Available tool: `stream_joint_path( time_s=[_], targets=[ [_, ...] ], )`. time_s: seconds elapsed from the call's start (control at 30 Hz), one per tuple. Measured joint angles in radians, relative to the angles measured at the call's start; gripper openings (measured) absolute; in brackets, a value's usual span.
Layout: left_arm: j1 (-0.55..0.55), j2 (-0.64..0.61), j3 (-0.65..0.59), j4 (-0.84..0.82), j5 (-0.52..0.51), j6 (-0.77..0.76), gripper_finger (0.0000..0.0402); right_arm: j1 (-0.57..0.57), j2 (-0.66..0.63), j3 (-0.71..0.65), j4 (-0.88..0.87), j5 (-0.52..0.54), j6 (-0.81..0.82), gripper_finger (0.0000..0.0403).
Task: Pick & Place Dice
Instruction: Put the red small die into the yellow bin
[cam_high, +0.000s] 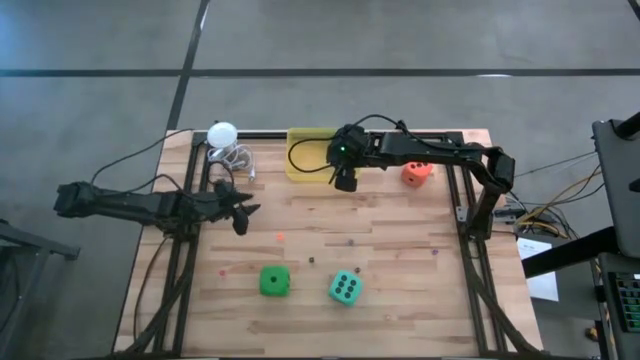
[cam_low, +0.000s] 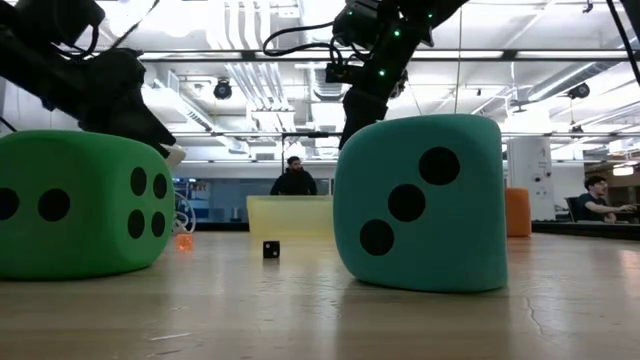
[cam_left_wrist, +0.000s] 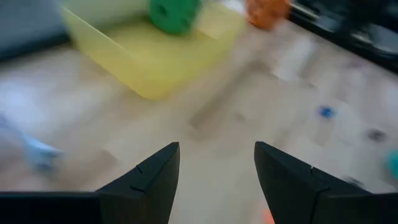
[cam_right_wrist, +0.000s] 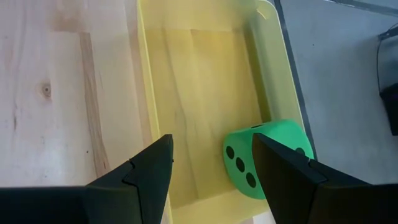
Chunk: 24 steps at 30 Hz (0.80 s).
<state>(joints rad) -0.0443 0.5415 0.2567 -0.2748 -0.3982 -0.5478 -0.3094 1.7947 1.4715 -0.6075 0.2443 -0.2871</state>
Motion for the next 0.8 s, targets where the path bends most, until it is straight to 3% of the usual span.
stream_joint_path(
  time_s=[0.17,0.4,0.6,0.8],
  targets=[
    [0.008,0.053,0.003,-0.024,0.268,-0.173,0.0212,0.007,0.000,-0.002,-0.013,-0.001,0.000,0.0215],
    [-0.007,0.212,0.040,-0.119,0.511,-0.353,0.0212,0.016,0.000,-0.006,-0.022,-0.010,-0.002,0.0215],
    [-0.009,0.344,0.238,-0.365,0.627,-0.207,0.0212,0.023,0.000,-0.020,-0.055,-0.013,0.000,0.0215],
    [-0.081,0.454,0.448,-0.585,0.624,-0.072,0.0212,0.031,0.000,-0.026,-0.101,-0.012,0.014,0.0215]
  ],
)
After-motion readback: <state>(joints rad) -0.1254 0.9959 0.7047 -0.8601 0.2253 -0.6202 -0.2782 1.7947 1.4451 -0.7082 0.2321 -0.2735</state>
